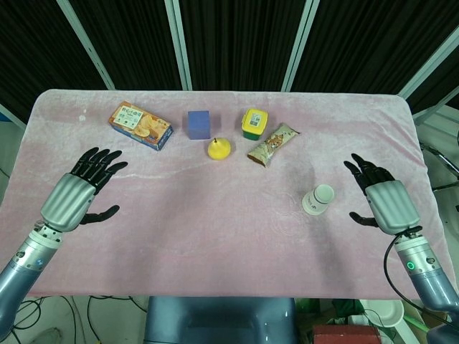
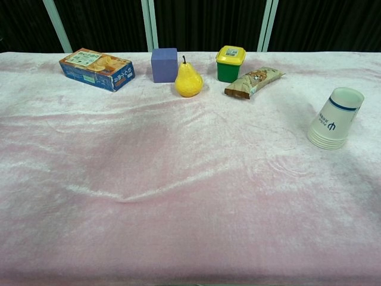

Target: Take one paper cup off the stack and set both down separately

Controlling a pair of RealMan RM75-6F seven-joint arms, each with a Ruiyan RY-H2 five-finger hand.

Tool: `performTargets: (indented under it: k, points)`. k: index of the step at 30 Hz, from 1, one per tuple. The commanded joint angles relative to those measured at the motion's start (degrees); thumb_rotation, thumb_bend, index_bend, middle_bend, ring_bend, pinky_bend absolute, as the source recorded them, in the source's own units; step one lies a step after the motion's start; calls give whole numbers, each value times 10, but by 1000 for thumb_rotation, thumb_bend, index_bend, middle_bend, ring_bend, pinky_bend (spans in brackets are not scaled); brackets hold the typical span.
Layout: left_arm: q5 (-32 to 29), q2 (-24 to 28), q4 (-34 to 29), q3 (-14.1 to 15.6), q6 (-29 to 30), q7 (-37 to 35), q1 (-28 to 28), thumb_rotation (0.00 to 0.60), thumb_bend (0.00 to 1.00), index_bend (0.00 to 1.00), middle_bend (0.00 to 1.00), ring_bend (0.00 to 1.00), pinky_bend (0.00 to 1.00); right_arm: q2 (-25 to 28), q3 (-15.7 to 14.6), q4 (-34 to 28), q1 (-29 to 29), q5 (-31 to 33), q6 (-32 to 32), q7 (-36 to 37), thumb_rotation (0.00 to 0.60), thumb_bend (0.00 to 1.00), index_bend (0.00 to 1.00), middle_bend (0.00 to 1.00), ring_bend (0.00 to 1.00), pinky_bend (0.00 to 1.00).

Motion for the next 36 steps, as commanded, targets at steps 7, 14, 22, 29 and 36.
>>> performTargets:
  k: [7,14,22,29,36]
  points:
    - [6,9,-1,4,24,7,16,600,213,126,39,0,0,5,3,-13,5,21,-35,-3,600,62,56,0,108,207]
    - [-5,0,-3,38,58,26,71,600,213,126,39,0,0,-21,6,-13,57,110,-150,-72,600,62,56,0,107,207]
    - [6,-14,22,59,66,9,94,600,213,126,39,0,0,-93,29,45,135,265,-218,-172,600,63,57,7,107,207]
    - [6,-22,35,56,64,5,95,600,213,126,39,0,0,-125,28,81,167,319,-243,-195,600,62,59,51,130,207]
    - [-7,-28,50,51,56,-2,95,600,215,126,39,0,0,-156,14,115,181,331,-245,-209,600,64,182,209,267,221]
